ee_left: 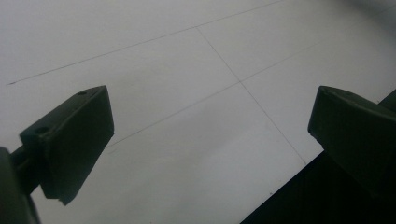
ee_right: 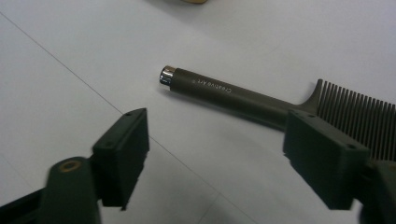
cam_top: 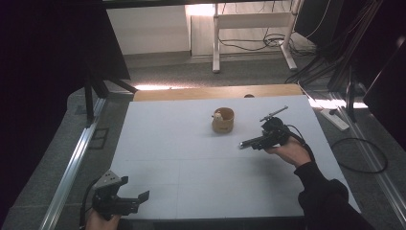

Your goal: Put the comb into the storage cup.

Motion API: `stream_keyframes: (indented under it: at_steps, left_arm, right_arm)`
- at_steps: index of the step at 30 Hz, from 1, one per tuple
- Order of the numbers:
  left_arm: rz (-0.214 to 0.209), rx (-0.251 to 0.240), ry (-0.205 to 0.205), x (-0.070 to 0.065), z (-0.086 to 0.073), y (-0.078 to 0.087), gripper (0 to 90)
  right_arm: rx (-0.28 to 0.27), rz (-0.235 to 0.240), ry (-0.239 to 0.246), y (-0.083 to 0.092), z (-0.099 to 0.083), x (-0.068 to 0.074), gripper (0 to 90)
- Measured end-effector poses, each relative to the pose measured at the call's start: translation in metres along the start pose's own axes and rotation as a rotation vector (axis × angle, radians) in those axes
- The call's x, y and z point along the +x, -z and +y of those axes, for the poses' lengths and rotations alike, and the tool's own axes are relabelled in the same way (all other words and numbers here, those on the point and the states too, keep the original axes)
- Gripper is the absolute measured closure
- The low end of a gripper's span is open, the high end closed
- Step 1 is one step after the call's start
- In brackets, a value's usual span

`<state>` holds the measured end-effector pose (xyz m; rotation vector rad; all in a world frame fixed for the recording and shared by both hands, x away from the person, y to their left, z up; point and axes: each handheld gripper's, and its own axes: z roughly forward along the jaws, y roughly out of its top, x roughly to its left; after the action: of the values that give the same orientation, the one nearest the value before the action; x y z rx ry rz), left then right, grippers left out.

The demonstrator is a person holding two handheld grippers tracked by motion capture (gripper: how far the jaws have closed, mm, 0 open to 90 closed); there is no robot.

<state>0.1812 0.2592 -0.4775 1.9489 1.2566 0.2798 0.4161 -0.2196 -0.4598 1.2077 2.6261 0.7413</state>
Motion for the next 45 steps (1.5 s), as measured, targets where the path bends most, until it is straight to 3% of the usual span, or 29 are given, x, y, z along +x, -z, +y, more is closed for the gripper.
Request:
stream_keyframes:
  at_steps: [5,11,18,26,33,45]
  left_arm:
    - [0.000,0.002,-0.003,0.000,0.000,0.000,1.2]
    - [0.000,0.002,-0.003,0.000,0.000,0.000,1.3]
    - [-0.001,0.002,-0.001,0.000,0.000,0.000,1.3]
    - [-0.001,0.001,0.000,0.000,0.000,0.000,1.5]
    - [-0.004,-0.001,0.007,0.001,0.000,0.000,1.6]
    - [-0.006,-0.002,0.007,0.001,0.000,0.000,1.7]
  right_arm:
    - [0.001,0.005,0.032,-0.002,0.004,-0.001,47.5]
    - [0.007,0.011,0.088,-0.005,0.015,0.000,65.3]
    - [0.000,0.043,0.098,-0.008,0.027,-0.002,89.8]
    - [-0.003,0.022,0.127,-0.015,0.038,0.004,89.9]
    - [-0.016,0.001,0.113,-0.019,0.045,0.003,89.9]
    - [0.021,-0.012,0.107,-0.043,0.049,0.008,89.9]
